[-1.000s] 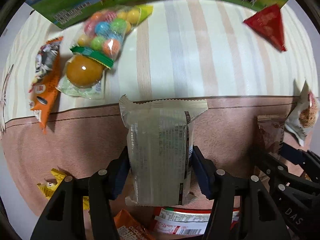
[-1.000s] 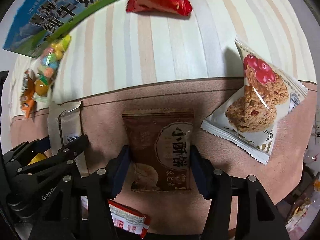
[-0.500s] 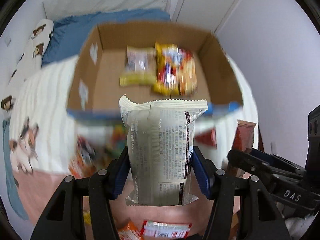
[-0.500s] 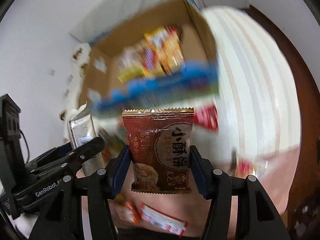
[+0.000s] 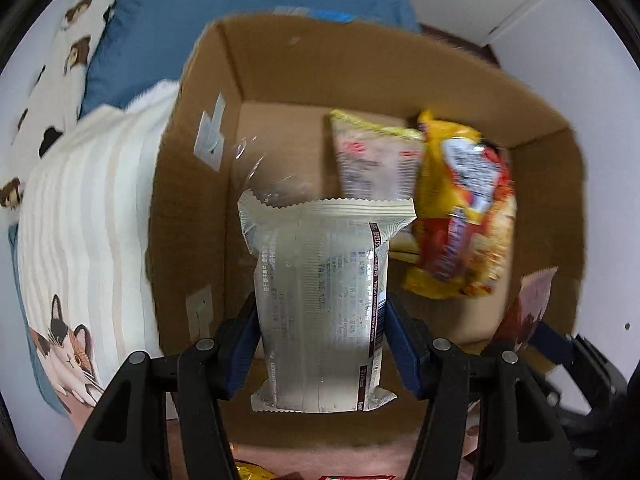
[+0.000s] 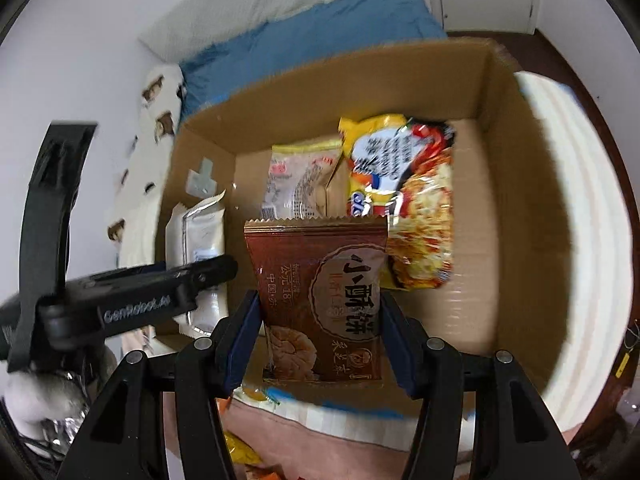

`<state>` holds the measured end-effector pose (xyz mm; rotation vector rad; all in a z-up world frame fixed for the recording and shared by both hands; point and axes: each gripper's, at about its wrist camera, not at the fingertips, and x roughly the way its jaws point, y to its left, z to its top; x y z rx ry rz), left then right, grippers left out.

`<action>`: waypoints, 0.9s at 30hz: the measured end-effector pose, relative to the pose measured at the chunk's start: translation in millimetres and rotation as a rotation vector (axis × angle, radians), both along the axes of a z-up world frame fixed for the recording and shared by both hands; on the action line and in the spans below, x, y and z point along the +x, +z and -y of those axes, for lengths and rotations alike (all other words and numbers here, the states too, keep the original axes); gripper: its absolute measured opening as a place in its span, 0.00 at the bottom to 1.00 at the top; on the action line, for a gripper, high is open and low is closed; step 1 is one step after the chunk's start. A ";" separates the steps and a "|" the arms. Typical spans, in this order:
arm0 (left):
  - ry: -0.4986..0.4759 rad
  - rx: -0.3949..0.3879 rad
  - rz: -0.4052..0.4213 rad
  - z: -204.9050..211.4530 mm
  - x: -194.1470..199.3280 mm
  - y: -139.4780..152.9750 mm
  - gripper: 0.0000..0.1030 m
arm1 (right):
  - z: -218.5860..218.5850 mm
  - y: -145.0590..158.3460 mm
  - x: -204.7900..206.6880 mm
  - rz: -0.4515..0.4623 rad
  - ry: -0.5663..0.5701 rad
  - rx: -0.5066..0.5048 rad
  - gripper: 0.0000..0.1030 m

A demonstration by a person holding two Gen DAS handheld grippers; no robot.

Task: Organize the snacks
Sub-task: 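Lift both packets into the cardboard box and release them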

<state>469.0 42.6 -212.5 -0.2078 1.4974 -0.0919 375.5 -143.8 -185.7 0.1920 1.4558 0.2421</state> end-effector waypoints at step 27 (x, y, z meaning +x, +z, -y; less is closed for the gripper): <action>-0.033 -0.014 -0.027 6.1 -4.6 -25.8 0.84 | -2.6 -58.4 2.0 -0.158 0.043 -0.107 0.96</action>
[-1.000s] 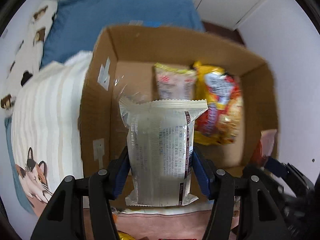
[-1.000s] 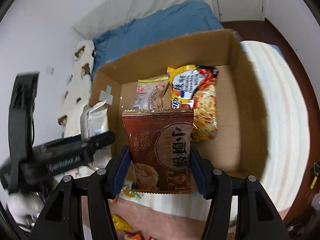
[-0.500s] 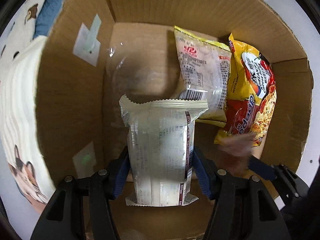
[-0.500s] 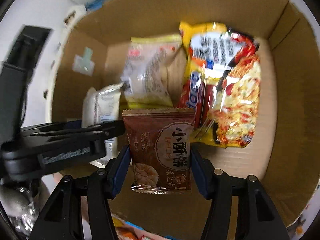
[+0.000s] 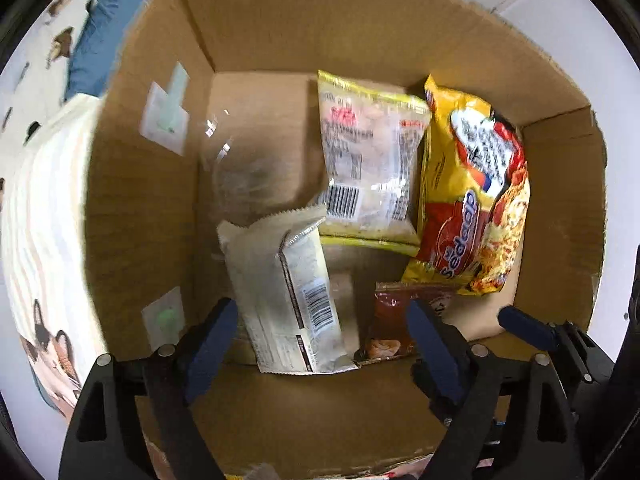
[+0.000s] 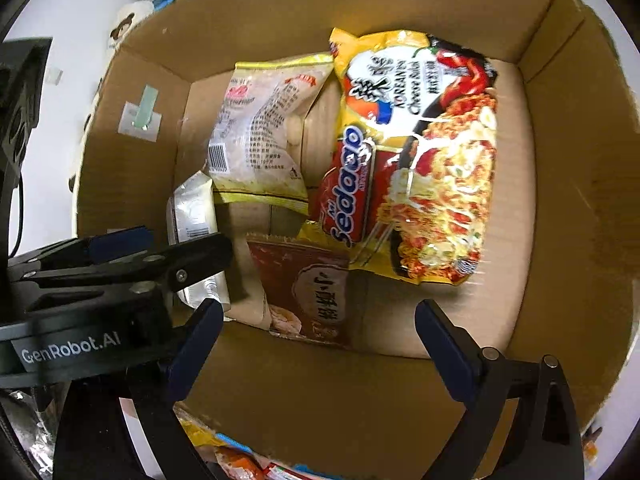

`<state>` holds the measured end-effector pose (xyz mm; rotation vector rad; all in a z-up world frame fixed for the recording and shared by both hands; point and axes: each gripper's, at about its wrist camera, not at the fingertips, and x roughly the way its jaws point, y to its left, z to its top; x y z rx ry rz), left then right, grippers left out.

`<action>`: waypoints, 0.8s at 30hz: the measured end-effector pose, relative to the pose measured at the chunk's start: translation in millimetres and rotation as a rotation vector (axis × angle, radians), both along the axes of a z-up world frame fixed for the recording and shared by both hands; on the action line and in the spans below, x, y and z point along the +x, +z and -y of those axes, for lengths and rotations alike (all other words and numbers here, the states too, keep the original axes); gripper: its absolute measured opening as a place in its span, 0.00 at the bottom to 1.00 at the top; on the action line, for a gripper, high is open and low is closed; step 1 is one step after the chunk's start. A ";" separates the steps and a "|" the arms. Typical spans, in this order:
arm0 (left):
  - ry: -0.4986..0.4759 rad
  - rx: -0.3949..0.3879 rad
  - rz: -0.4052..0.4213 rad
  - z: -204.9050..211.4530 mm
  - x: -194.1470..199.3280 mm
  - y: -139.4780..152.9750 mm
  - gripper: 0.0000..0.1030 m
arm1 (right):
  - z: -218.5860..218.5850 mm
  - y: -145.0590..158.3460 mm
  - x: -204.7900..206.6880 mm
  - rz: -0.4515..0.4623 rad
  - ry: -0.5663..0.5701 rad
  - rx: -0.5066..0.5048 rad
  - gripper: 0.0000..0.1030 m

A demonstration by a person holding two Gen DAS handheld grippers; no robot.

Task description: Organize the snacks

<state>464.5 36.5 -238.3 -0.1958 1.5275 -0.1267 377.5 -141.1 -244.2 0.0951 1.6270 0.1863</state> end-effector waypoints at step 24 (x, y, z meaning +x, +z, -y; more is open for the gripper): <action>0.109 0.066 0.502 -26.3 -156.6 139.1 0.84 | 37.6 156.5 -132.5 0.486 -0.114 0.001 0.96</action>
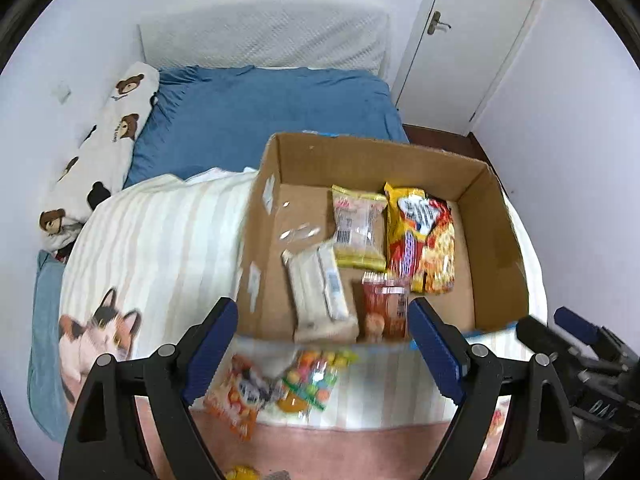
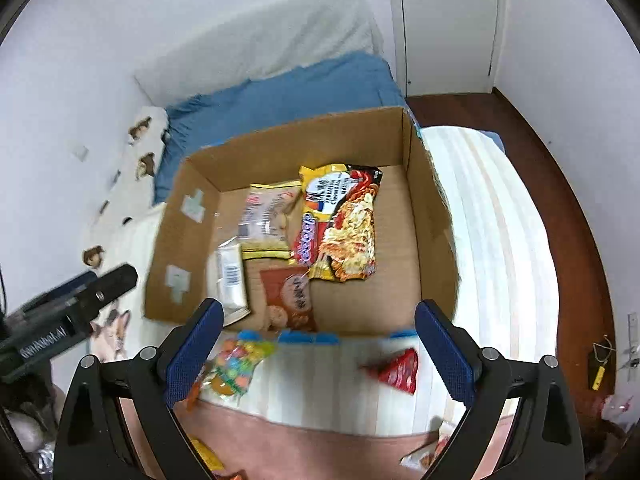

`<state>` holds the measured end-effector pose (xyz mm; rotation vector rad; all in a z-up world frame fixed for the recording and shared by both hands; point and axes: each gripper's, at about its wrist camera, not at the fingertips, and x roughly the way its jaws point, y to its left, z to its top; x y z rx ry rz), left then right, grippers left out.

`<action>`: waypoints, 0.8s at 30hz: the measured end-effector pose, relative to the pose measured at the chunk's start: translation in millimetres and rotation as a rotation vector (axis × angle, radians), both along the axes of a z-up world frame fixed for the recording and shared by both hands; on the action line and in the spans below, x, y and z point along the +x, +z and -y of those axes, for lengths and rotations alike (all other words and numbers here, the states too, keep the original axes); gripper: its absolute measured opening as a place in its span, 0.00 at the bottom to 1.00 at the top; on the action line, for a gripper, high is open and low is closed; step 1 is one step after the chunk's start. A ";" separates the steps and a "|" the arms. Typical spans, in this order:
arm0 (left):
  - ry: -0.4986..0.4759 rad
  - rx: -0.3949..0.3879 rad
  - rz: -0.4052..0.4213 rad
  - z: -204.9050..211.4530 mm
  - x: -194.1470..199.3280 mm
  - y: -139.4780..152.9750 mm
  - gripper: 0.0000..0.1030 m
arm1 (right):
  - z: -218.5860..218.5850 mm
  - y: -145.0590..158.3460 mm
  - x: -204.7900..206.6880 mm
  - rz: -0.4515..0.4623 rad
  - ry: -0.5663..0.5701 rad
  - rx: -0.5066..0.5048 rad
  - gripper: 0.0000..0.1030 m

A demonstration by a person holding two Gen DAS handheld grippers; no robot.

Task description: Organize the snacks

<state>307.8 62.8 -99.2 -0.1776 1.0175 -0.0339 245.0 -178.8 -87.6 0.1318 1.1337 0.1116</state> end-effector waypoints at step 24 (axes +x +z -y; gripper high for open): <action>-0.508 0.444 -0.428 72.7 -215.5 -242.3 0.84 | -29.8 -161.7 -203.8 -0.378 0.327 -0.076 0.96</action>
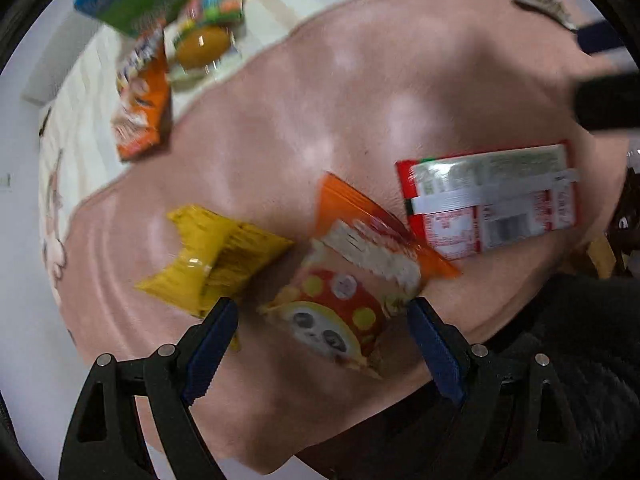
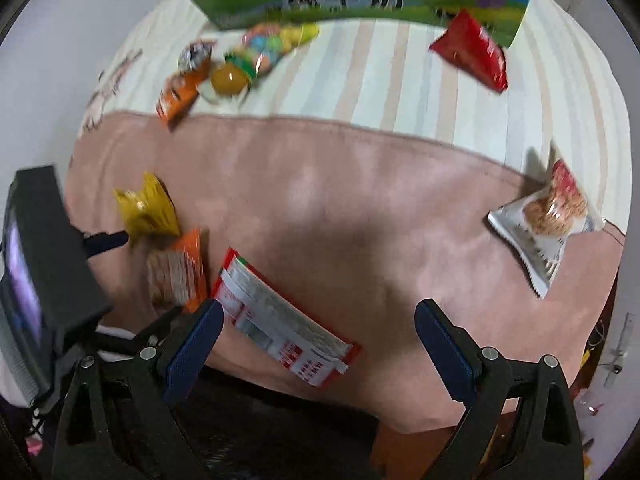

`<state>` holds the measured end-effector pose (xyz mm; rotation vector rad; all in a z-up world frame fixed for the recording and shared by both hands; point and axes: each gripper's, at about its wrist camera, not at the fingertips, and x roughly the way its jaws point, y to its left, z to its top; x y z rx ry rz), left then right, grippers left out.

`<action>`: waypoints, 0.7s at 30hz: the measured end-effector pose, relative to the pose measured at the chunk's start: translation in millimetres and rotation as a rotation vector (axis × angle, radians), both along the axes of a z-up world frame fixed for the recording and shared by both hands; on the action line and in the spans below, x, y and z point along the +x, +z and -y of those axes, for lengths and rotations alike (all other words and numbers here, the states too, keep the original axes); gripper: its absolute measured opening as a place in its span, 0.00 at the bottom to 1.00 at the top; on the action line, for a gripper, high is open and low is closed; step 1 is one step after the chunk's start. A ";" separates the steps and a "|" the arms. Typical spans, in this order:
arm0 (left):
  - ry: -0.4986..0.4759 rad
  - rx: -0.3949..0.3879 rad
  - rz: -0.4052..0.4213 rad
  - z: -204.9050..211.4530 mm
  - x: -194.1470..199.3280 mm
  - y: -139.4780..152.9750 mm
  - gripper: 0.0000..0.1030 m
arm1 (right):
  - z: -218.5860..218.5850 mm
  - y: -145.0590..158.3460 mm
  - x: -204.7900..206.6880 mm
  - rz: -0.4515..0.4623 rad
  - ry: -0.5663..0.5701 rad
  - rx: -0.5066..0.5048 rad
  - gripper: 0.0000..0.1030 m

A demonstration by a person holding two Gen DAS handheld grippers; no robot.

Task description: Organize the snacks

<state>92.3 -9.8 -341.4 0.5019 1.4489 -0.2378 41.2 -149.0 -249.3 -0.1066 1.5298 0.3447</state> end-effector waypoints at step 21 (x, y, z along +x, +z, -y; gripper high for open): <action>0.407 -0.192 -0.062 -75.1 19.9 -33.4 0.84 | -81.3 -85.7 -42.4 0.054 0.460 -0.287 0.65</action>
